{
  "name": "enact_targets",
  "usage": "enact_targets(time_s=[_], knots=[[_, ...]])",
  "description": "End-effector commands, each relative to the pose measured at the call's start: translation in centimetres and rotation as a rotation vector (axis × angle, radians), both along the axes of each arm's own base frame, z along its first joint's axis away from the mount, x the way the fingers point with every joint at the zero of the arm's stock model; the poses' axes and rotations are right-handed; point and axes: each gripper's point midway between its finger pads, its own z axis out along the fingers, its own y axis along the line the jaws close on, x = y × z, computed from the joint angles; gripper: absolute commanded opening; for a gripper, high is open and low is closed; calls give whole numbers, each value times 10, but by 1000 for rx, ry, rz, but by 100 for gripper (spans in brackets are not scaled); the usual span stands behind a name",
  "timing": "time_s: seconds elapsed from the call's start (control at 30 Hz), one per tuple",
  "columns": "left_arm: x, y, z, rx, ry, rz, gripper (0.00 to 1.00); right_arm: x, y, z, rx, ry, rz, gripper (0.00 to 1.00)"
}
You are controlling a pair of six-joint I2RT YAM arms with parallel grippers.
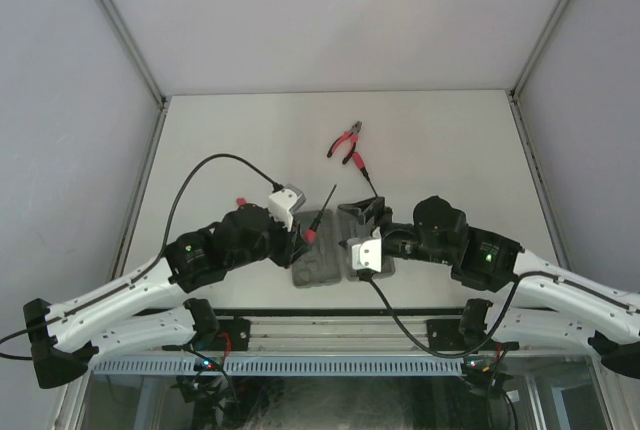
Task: Sort the tools into containers
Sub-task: Pick up the screwdriver from the center of the board.
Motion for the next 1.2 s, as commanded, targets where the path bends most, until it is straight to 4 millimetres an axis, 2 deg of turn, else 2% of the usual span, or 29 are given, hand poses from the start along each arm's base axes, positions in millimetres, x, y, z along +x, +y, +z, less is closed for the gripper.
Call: enact_targets(time_s=[0.0, 0.23, 0.5, 0.8, 1.07, 1.17], knots=[[-5, -17, 33, -80, -44, -94, 0, 0, 6, 12, -100, -171, 95, 70], [-20, -31, 32, -95, -14, -205, 0, 8, 13, -11, -250, -200, 130, 68], [-25, -34, 33, -106, -11, -238, 0, 8, 19, -41, -350, -151, 164, 63], [-33, -38, 30, -102, -2, -277, 0, 18, 26, -57, -409, -168, 145, 54], [-34, -38, 31, -102, -12, -283, 0, 26, 24, -65, -470, -188, 116, 36], [-34, -38, 32, -102, -14, -282, 0, 28, 22, -66, -482, -194, 103, 26]])
